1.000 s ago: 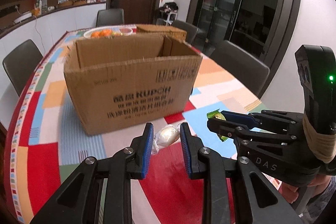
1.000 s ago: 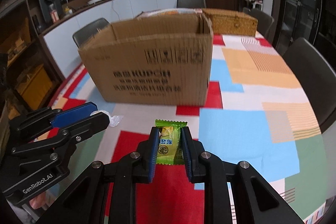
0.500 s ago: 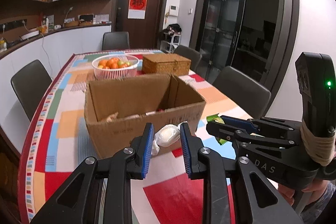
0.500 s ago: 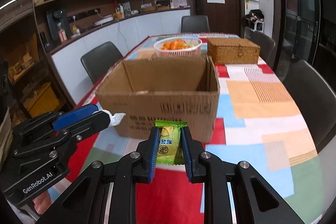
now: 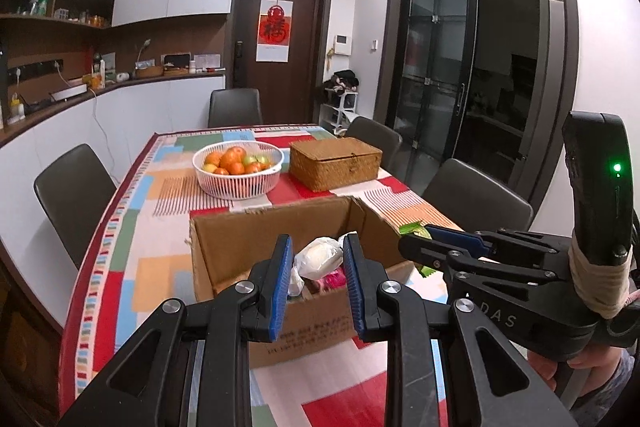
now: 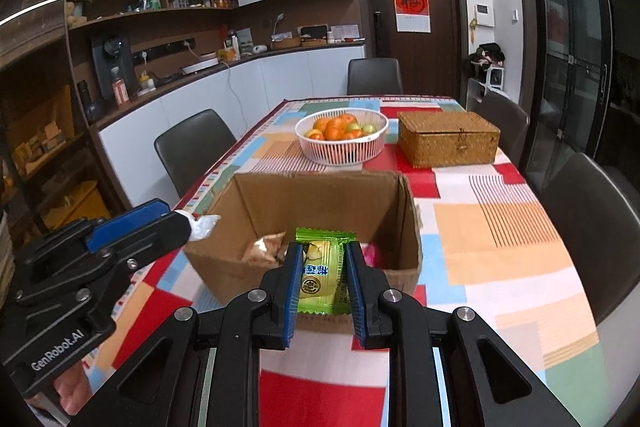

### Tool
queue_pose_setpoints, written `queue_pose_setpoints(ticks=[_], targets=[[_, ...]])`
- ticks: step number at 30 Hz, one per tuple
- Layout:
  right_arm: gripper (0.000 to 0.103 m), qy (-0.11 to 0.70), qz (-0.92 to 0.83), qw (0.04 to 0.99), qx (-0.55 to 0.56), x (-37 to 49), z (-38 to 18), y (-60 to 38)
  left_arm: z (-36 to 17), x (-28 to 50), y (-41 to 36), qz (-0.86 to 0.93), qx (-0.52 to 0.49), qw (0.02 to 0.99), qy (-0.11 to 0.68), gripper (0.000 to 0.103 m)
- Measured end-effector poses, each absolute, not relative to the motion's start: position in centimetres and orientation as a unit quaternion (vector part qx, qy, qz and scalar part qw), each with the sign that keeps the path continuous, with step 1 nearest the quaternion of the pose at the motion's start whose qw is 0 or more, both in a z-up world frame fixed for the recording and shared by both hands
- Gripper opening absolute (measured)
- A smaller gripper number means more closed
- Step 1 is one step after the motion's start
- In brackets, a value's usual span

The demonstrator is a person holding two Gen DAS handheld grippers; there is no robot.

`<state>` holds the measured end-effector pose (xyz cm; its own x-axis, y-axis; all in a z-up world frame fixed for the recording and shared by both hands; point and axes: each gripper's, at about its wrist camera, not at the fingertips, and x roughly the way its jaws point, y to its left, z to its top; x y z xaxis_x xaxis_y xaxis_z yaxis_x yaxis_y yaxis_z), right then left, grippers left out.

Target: Organize snacks

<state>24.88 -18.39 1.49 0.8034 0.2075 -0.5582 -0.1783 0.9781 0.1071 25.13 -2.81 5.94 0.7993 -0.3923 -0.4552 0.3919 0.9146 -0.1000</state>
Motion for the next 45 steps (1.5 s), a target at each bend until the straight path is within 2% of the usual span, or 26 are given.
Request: queue_pose_setpoints(ticks=[9,20,23,24,27,34,38,40,44,45], targets=[[0.023,0.287,0.096,0.953,0.016,27.6,2.8,-18.0,5.9,28.3,-2.4,-0.197,-0.005,0.948,0.249,0.026],[0.023,0.304,0.095,0.948,0.009,31.0,1.7,-17.9,3.9,32.5,-2.2,-0.185,-0.009,0.94,0.286,0.026],[0.023,0.311,0.093,0.946,0.005,31.9,1.3,-17.9,3.4,33.4,-2.3,-0.175,-0.002,0.939,0.296,0.027],[0.023,0.314,0.092,0.945,0.004,32.1,1.2,-17.9,3.4,33.4,-2.4,-0.169,0.001,0.94,0.298,0.031],[0.034,0.327,0.085,0.941,0.005,32.8,0.8,-18.1,3.3,33.2,-2.1,-0.158,-0.001,0.942,0.296,0.036],[0.036,0.322,0.079,0.944,0.005,31.0,0.7,-18.3,3.7,30.2,-2.2,-0.139,0.015,0.95,0.279,0.04],[0.043,0.308,0.077,0.948,0.011,28.8,1.3,-18.6,4.2,27.8,-2.0,-0.13,0.02,0.955,0.265,0.045],[0.044,0.299,0.078,0.951,0.01,27.1,1.7,-18.7,4.4,26.4,-2.0,-0.125,0.026,0.958,0.259,0.05],[0.058,0.282,0.07,0.957,0.014,24.2,2.3,-19.0,4.9,23.5,-1.9,-0.11,0.03,0.963,0.244,0.062],[0.059,0.276,0.065,0.959,0.013,23.3,2.5,-19.1,4.9,23.0,-1.9,-0.108,0.031,0.963,0.246,0.064]])
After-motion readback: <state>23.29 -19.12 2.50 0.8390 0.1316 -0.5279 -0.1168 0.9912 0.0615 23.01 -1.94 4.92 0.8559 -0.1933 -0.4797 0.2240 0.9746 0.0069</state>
